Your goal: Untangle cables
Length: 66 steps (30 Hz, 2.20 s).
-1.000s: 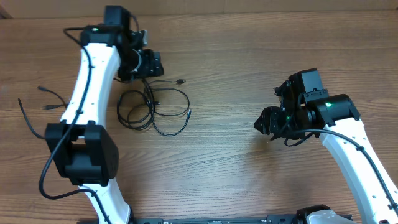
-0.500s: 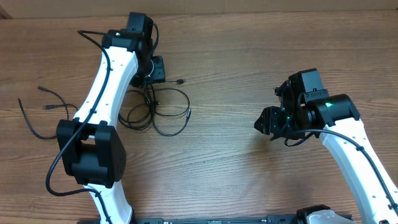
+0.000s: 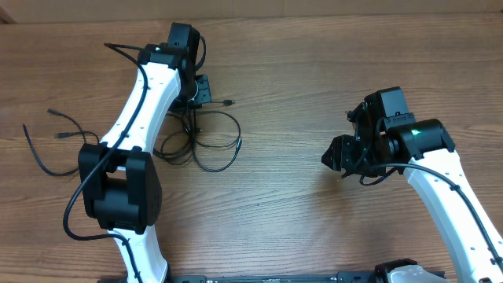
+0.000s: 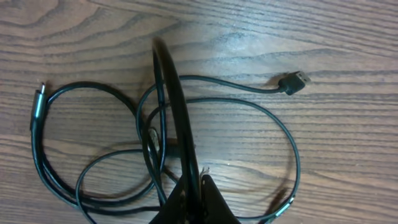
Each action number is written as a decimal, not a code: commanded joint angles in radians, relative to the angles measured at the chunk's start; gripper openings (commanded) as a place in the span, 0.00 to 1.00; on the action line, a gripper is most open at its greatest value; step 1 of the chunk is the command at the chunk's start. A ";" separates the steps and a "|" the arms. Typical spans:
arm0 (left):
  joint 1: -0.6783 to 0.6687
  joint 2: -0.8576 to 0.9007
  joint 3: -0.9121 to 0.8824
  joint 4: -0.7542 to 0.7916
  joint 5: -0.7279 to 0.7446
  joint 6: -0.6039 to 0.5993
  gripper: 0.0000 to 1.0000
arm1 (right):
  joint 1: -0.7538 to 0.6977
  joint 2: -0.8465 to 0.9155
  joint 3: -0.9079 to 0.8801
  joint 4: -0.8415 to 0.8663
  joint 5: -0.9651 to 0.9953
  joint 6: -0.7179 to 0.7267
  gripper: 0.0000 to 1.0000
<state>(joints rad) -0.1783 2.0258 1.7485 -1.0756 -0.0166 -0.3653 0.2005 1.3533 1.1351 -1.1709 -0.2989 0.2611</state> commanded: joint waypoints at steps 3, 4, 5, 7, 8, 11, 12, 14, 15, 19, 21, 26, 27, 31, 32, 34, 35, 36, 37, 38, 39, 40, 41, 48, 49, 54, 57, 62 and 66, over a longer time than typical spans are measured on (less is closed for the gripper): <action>-0.005 0.004 0.211 -0.027 0.123 0.047 0.04 | -0.005 0.000 0.010 0.002 0.007 -0.003 0.55; -0.005 0.004 0.264 -0.039 0.169 0.063 0.04 | -0.005 0.000 0.010 0.002 0.007 -0.003 0.55; -0.005 0.004 0.315 -0.052 0.218 0.080 0.04 | -0.005 0.000 0.010 0.003 0.007 -0.003 0.55; -0.007 0.004 0.410 -0.075 0.311 0.103 0.04 | -0.005 0.000 0.010 0.007 0.007 -0.003 0.55; -0.008 0.004 0.472 -0.091 0.369 0.109 0.04 | -0.005 0.000 0.010 0.013 0.006 -0.003 0.55; -0.012 0.003 0.633 -0.127 0.504 0.135 0.04 | -0.005 0.000 0.010 0.034 0.006 -0.003 0.55; -0.012 0.002 0.678 -0.138 0.520 0.143 0.04 | -0.005 0.000 0.010 0.045 0.006 -0.002 0.55; -0.012 -0.004 0.780 -0.180 0.526 0.153 0.04 | -0.005 0.000 0.010 0.080 -0.013 -0.002 0.54; -0.012 -0.007 0.821 -0.199 0.523 0.161 0.04 | -0.005 0.000 0.010 0.099 -0.037 -0.002 0.54; -0.015 -0.031 0.931 -0.294 0.432 0.164 0.04 | -0.005 0.000 0.010 0.183 -0.142 -0.003 0.54; -0.025 -0.045 0.940 -0.366 0.336 0.164 0.04 | -0.005 0.000 0.010 0.213 -0.170 -0.002 0.53; -0.056 -0.045 0.938 -0.536 0.142 0.163 0.04 | -0.005 0.000 0.010 0.214 -0.174 -0.003 0.52; -0.065 -0.046 0.938 -0.568 0.099 0.163 0.04 | -0.005 0.000 0.010 0.210 -0.174 -0.002 0.52; -0.101 -0.049 0.935 -0.614 0.024 0.164 0.04 | -0.005 0.000 0.010 0.197 -0.174 -0.003 0.50; -0.111 -0.052 0.935 -0.614 0.024 0.163 0.04 | -0.005 0.000 0.010 0.195 -0.174 -0.003 0.50; -0.147 -0.076 0.930 -0.614 0.024 0.163 0.04 | -0.005 0.000 0.010 0.179 -0.174 -0.003 0.50; -0.159 -0.086 0.925 -0.614 0.023 0.163 0.04 | -0.005 0.000 0.010 0.170 -0.171 -0.003 0.50; -0.175 -0.105 0.914 -0.614 0.017 0.163 0.04 | -0.005 0.000 0.010 0.161 -0.161 -0.003 0.50; -0.192 -0.129 0.897 -0.614 0.010 0.163 0.04 | -0.005 0.000 0.010 0.154 -0.147 -0.003 0.49; -0.204 -0.152 0.879 -0.614 0.008 0.163 0.04 | -0.005 0.000 0.010 0.149 -0.139 -0.003 0.50; -0.222 -0.183 0.854 -0.614 0.008 0.163 0.04 | -0.005 0.000 0.010 0.146 -0.136 -0.003 0.50; -0.242 -0.220 0.820 -0.614 0.008 0.159 0.04 | -0.005 0.000 0.010 0.145 -0.136 -0.003 0.50; -0.261 -0.254 0.787 -0.614 0.005 0.154 0.04 | -0.005 0.000 0.010 0.146 -0.136 -0.003 0.51; -0.344 -0.505 0.433 -0.614 -0.300 -0.041 0.04 | -0.005 0.000 0.010 0.156 -0.140 -0.003 0.57; -0.341 -0.515 0.386 -0.613 -0.328 -0.072 0.04 | -0.005 0.000 0.010 0.155 -0.149 -0.003 0.58; -0.327 -0.493 0.164 -0.449 -0.221 -0.097 0.04 | 0.000 0.000 0.008 0.155 -0.254 -0.002 0.59; -0.327 -0.479 0.130 -0.324 -0.054 0.002 0.04 | 0.026 0.001 -0.009 0.156 -0.264 0.002 0.59; -0.327 -0.478 0.148 -0.208 0.089 0.097 0.04 | 0.100 0.024 -0.023 0.162 -0.264 0.006 0.59; -0.327 -0.478 0.195 -0.204 0.198 0.196 0.04 | 0.163 0.068 -0.023 0.211 -0.263 0.016 0.59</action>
<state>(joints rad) -0.5079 1.5776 1.8858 -1.2858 0.0364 -0.2867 0.3218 1.3846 1.1198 -0.9867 -0.5480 0.2630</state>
